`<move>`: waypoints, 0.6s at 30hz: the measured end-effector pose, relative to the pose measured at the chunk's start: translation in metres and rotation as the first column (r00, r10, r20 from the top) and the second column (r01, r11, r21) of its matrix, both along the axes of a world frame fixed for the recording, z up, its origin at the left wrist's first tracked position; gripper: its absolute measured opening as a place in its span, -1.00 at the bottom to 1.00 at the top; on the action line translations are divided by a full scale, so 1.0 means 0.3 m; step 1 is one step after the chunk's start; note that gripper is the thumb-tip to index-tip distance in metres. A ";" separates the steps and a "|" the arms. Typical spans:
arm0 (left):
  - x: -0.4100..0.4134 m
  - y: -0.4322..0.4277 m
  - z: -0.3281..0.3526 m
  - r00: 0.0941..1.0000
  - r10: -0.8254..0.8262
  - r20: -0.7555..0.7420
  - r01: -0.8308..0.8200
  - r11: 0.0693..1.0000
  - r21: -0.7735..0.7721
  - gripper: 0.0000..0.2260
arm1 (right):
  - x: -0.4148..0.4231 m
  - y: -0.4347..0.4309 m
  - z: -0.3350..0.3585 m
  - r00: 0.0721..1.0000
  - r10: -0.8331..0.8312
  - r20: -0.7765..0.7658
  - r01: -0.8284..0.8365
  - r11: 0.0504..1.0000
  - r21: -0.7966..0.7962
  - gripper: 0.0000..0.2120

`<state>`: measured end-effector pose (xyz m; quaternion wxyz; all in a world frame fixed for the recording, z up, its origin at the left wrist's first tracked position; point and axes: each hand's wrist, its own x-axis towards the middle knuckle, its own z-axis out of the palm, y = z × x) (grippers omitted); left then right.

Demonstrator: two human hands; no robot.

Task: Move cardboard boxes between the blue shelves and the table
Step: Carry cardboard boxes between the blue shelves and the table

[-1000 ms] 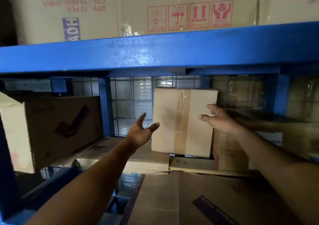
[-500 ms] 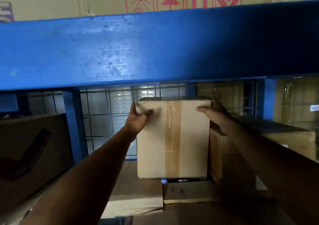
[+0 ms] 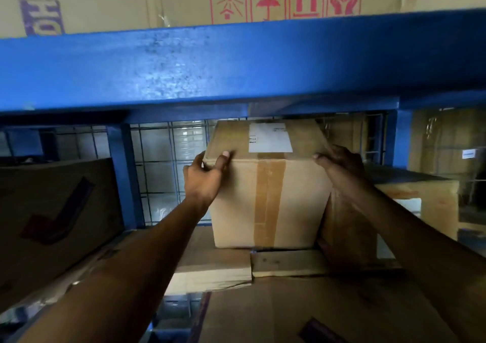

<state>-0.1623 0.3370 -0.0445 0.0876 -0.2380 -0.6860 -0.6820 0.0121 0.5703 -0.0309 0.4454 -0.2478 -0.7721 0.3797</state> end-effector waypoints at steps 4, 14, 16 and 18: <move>0.186 -0.112 -0.099 0.998 0.055 -0.022 -0.056 0.998 -0.022 -0.16 | 0.206 -0.088 -0.098 0.983 0.152 -0.104 -0.157 0.987 -0.044 -0.76; 0.547 -0.329 -0.304 0.975 0.047 0.218 -0.049 0.999 0.003 -0.18 | 0.475 -0.257 -0.360 0.967 0.256 0.000 -0.239 0.902 -0.360 -0.32; 0.544 -0.334 -0.287 0.974 0.019 0.227 -0.021 1.000 0.006 -0.17 | 0.473 -0.257 -0.340 0.964 0.266 -0.025 -0.253 0.879 -0.404 -0.17; 0.530 -0.330 -0.256 0.975 0.018 0.220 -0.015 1.000 -0.015 -0.14 | 0.464 -0.251 -0.316 0.962 0.272 -0.042 -0.266 0.883 -0.387 -0.09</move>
